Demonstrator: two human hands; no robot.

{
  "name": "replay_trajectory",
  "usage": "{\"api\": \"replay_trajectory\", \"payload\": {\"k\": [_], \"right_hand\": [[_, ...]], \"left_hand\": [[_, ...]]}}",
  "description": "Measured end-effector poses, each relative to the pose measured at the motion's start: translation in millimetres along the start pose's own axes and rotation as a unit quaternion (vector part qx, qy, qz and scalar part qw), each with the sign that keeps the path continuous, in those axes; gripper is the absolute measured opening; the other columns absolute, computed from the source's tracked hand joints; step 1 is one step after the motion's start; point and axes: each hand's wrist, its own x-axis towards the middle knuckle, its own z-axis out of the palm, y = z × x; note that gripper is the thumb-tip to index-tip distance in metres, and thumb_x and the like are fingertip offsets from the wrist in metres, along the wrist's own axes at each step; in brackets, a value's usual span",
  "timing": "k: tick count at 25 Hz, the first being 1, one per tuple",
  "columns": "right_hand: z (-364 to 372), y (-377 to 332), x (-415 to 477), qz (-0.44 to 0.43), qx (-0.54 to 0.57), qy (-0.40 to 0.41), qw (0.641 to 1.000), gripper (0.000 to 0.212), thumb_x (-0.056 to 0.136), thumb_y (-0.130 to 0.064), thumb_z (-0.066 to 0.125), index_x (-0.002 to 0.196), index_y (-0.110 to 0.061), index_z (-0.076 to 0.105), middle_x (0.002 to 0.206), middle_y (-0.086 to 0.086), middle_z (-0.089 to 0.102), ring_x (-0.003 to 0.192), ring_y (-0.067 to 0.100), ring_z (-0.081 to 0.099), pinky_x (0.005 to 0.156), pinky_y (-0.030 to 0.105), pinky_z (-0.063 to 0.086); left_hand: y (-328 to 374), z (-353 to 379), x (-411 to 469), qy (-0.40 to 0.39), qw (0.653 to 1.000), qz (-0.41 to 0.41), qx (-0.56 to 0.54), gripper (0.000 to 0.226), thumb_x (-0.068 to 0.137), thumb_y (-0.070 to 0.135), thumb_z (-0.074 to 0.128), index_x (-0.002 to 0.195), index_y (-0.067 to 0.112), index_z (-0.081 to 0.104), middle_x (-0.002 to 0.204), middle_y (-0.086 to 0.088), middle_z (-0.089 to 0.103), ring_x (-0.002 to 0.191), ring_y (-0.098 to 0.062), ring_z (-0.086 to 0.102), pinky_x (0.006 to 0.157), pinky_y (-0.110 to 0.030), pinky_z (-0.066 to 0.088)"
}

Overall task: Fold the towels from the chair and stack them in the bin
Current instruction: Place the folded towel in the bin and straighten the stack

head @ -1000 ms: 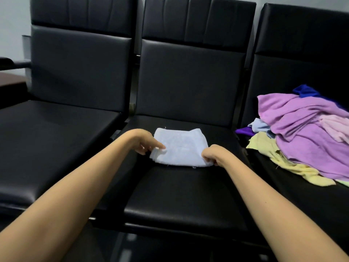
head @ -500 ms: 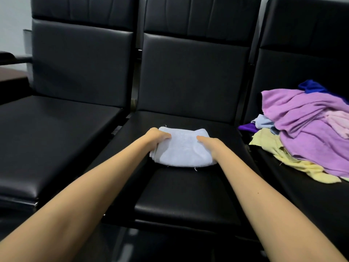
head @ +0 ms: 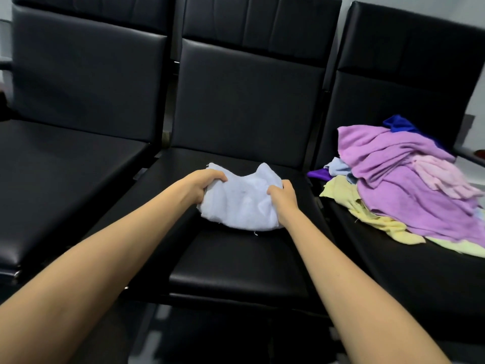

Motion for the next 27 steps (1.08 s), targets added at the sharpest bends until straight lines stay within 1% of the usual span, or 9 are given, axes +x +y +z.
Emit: {"api": "replay_trajectory", "payload": {"k": [2,6,10,12,15,17,21,24,27], "right_hand": [[-10.0,-2.8,-8.0,-0.001,0.005,-0.014,1.000,0.015,0.090,-0.010,0.045,0.104,-0.015,0.047,0.083,-0.006,0.051,0.071,0.007,0.049,0.054,0.023,0.036],[-28.5,-4.3,-17.1,0.004,-0.015,-0.006,1.000,0.021,0.086,-0.009,0.047,0.105,-0.009,0.055,0.084,-0.002,0.055,0.070,0.010,0.052,0.057,0.023,0.043],[-50.6,-8.2,-24.2,-0.014,-0.056,0.018,0.998,0.015,0.086,-0.016,0.048,0.096,-0.010,0.056,0.086,0.000,0.058,0.078,0.017,0.056,0.065,0.027,0.046],[-69.2,-7.7,-27.3,-0.022,-0.063,0.042,0.997,0.011,0.086,-0.018,0.047,0.093,-0.013,0.054,0.085,-0.001,0.058,0.083,0.019,0.057,0.071,0.030,0.046],[-109.3,-0.2,-41.8,-0.011,-0.052,0.077,0.996,0.011,0.087,-0.017,0.048,0.094,-0.012,0.055,0.090,0.003,0.059,0.084,0.022,0.057,0.073,0.030,0.045],[-142.0,11.2,-57.4,-0.007,-0.042,0.118,0.992,0.015,0.087,-0.015,0.050,0.099,-0.011,0.058,0.093,0.005,0.059,0.086,0.022,0.056,0.075,0.030,0.045],[-212.1,36.5,-93.3,-0.005,-0.013,0.187,0.982,0.023,0.088,-0.009,0.051,0.110,-0.006,0.061,0.093,0.002,0.059,0.084,0.016,0.055,0.065,0.023,0.044],[-259.0,60.6,-125.7,0.013,-0.007,0.228,0.973,0.013,0.088,-0.010,0.054,0.100,-0.007,0.059,0.087,0.001,0.059,0.080,0.015,0.055,0.063,0.021,0.043],[-299.3,83.7,-166.6,0.048,-0.019,0.250,0.967,0.014,0.086,-0.012,0.054,0.099,-0.006,0.056,0.091,0.002,0.059,0.081,0.014,0.056,0.065,0.023,0.045]], "left_hand": [[-1.6,2.0,-10.9,-0.020,0.999,-0.012,-0.038,0.020,0.083,0.018,0.065,0.102,0.012,0.062,0.115,-0.011,0.063,0.100,-0.029,0.060,0.085,-0.041,0.048],[-2.4,14.7,-25.2,-0.031,0.993,-0.032,-0.105,0.030,0.084,0.010,0.065,0.113,0.004,0.061,0.118,-0.011,0.064,0.096,-0.027,0.062,0.082,-0.043,0.048],[7.0,41.1,-43.6,-0.038,0.996,-0.031,-0.069,0.036,0.088,0.015,0.062,0.120,0.000,0.057,0.120,-0.014,0.061,0.110,-0.029,0.059,0.086,-0.042,0.048],[10.5,59.6,-55.1,-0.053,0.997,-0.027,-0.056,0.029,0.089,0.016,0.061,0.114,0.000,0.058,0.112,-0.014,0.063,0.104,-0.028,0.060,0.084,-0.041,0.047],[11.8,98.4,-78.0,-0.102,0.993,-0.029,-0.045,0.017,0.090,0.015,0.059,0.095,-0.001,0.059,0.096,-0.014,0.063,0.089,-0.026,0.061,0.081,-0.039,0.046],[6.9,132.4,-92.7,-0.137,0.990,-0.035,-0.027,0.017,0.091,0.015,0.057,0.091,-0.001,0.058,0.092,-0.013,0.064,0.089,-0.025,0.060,0.082,-0.038,0.046],[-7.4,205.7,-120.2,-0.221,0.975,-0.034,-0.009,0.019,0.092,0.013,0.055,0.101,-0.003,0.058,0.097,-0.013,0.063,0.095,-0.026,0.059,0.087,-0.039,0.046],[-30.2,258.4,-135.9,-0.257,0.966,-0.041,-0.002,0.013,0.092,0.009,0.054,0.098,-0.003,0.058,0.101,-0.014,0.063,0.095,-0.026,0.060,0.095,-0.040,0.046],[-64.7,311.8,-153.7,-0.294,0.953,-0.076,0.020,0.015,0.090,0.009,0.054,0.102,0.001,0.058,0.119,-0.016,0.062,0.110,-0.028,0.059,0.101,-0.040,0.044]]}}
